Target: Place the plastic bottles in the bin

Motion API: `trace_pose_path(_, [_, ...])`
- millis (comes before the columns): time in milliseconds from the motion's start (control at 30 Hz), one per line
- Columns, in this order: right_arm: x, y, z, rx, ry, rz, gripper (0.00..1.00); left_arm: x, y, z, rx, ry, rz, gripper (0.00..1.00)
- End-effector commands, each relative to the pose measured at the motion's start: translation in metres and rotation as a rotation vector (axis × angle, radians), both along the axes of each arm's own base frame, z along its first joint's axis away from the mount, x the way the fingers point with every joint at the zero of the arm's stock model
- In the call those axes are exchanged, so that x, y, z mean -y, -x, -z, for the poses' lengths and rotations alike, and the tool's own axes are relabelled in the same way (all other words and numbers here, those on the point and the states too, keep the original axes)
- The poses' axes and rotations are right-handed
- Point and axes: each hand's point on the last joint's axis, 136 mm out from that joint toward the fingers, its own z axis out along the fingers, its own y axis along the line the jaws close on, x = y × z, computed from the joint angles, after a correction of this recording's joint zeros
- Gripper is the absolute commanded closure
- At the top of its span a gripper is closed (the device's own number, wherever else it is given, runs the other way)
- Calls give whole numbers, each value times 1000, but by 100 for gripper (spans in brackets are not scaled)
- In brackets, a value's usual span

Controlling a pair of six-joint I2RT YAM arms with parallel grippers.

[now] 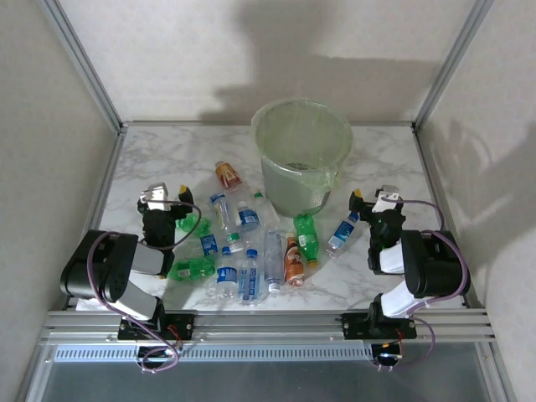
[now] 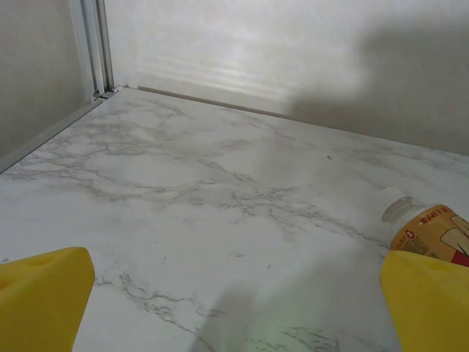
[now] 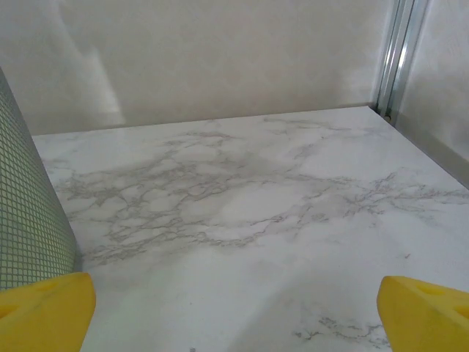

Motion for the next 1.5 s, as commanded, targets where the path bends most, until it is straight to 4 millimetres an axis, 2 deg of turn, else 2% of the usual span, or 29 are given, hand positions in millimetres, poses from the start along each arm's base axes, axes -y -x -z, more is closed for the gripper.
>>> trace_pose_path(0, [1,-3,-6,21,10,-7,1,0,-3,-3,5,-7,10,1])
trace_pose_path(1000, [1,-3,-7,21,11,-7,1,-5,-3,-3,7,10,-8,1])
trace_pose_path(1067, [8,-5,-11,24,6,41,1,-6,-3,-3,9,9,-10,1])
trace_pose_path(1100, [16,-10,-17,7,2,93,1,-10,-4,-12,33,6,-39,1])
trace_pose_path(1133, [25,-20,-34,-34,-7,155,1,-13,-7,-25,16,2,-87,1])
trace_pose_path(1200, [47,-28,-84,-109,-172,328,1,-35,-11,-61,-20,16,-280,1])
trace_pose_path(1233, [46,-28,-109,-153,-254,349,1,-49,-7,-83,14,94,-377,1])
trace_pose_path(1267, [43,-25,-121,-191,-293,347,1,-53,-6,-98,37,174,-399,0])
trace_pose_path(1300, [46,-19,-128,-203,-353,390,1,-48,-7,-111,45,271,-364,1])
trace_pose_path(1333, [51,-7,-115,-244,-446,453,1,-35,-11,-121,31,335,-296,4])
trace_pose_path(1367, [50,-1,-107,-283,-500,445,1,-20,-13,-128,3,385,-245,6])
trace_pose_path(1433, [39,10,-100,-358,-520,422,2,7,-10,-141,-21,446,-181,6])
trace_pose_path(1467, [32,22,-94,-406,-512,441,2,23,-7,-147,-29,466,-143,6])
